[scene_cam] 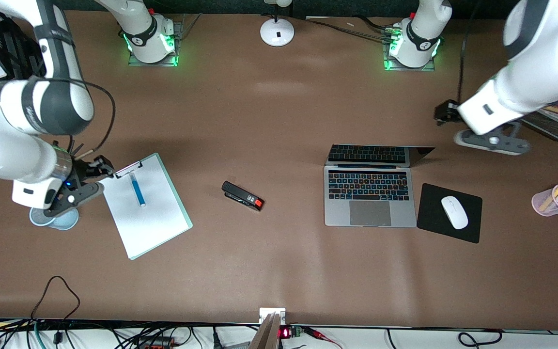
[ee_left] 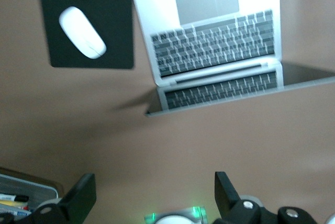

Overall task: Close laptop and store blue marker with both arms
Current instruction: 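Reach the right gripper to the blue marker while the left gripper approaches the laptop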

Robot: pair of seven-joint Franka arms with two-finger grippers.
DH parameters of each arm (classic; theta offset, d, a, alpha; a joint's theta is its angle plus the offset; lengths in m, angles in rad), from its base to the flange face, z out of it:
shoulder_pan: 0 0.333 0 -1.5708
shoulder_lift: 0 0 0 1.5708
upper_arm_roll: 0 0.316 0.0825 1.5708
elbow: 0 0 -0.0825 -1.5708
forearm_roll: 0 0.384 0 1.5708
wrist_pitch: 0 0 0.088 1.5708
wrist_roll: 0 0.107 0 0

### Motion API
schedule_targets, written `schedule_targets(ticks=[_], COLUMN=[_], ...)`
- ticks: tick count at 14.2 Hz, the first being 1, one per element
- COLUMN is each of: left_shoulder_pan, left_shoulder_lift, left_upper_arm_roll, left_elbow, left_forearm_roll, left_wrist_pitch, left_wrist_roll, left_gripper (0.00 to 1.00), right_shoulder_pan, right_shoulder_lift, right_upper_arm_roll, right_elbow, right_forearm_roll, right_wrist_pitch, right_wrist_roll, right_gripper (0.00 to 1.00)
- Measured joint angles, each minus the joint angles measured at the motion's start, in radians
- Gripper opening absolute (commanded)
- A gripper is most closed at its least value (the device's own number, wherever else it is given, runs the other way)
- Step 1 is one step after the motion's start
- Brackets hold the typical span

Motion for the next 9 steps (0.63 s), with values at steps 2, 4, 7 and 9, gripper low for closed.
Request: schedule_targets(ticks=[2, 4, 7, 9], left_shoulder_pan=[-0.005, -0.004, -0.004, -0.007], left_shoulder_lift=[0.002, 0.002, 0.002, -0.004], left_upper_arm_roll=[-0.028, -0.039, -0.113, -0.167], left_elbow=[-0.005, -0.011, -0.039, -0.095], left_forearm_roll=[-0.015, -0.050, -0.064, -0.064], left_wrist_pitch=[-0.023, -0.032, -0.030, 0.028], left_wrist_roll=[-0.021, -0.063, -0.190, -0.244], left_gripper=[1.00, 1.00, 0.98, 0.97], right_shoulder_pan=[0.000, 0.002, 0.001, 0.001], right_shoulder_lift=[0.021, 0.030, 0.048, 0.059], right_upper_arm_roll=[0.000, 0.000, -0.003, -0.004], right_elbow=[0.000, 0.000, 0.000, 0.000], right_forearm_roll=[-0.030, -0.055, -0.062, -0.062], right_wrist_pitch=[0.029, 0.037, 0.074, 0.094], right_wrist_roll=[-0.010, -0.012, -0.064, -0.102], right_gripper=[0.51, 0.51, 0.54, 0.55])
